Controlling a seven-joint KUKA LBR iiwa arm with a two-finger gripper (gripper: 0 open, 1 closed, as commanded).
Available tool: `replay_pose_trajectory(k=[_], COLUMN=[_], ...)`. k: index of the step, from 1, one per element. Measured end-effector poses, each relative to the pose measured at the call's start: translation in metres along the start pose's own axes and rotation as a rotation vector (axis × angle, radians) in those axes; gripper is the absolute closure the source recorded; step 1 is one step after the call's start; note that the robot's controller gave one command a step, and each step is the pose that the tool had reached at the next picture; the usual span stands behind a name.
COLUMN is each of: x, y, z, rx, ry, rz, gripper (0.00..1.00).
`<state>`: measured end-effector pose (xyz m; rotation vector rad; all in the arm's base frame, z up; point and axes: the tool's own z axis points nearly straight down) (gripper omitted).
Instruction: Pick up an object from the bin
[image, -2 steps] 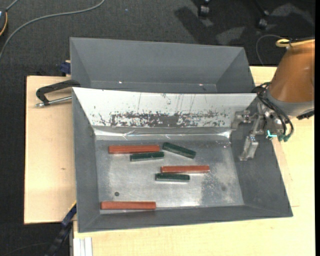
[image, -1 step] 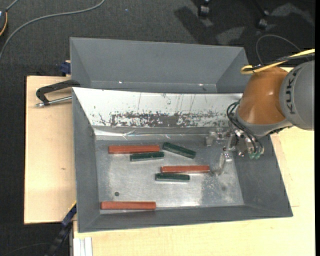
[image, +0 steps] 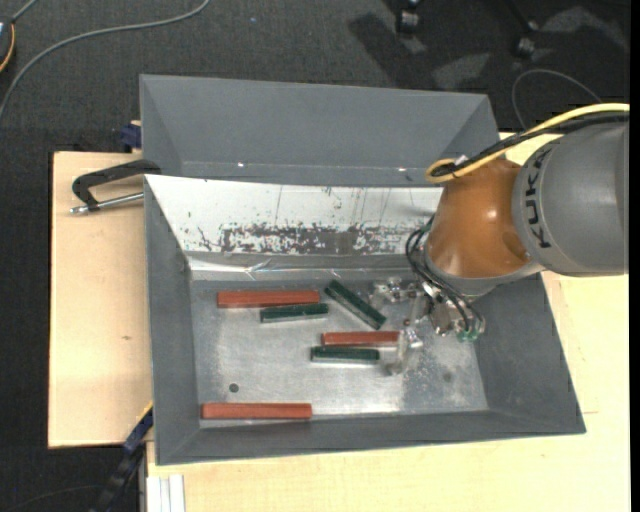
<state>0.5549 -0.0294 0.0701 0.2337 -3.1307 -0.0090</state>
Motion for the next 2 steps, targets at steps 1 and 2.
replay_pose_trajectory(k=[1,2], x=[0.0,0.02], y=[-0.005,-0.011], z=[-0.001,-0.147], rx=[0.005,0.009], ry=[-0.003,-0.016], rz=[0.007,0.028], gripper=[1.0,1.0])
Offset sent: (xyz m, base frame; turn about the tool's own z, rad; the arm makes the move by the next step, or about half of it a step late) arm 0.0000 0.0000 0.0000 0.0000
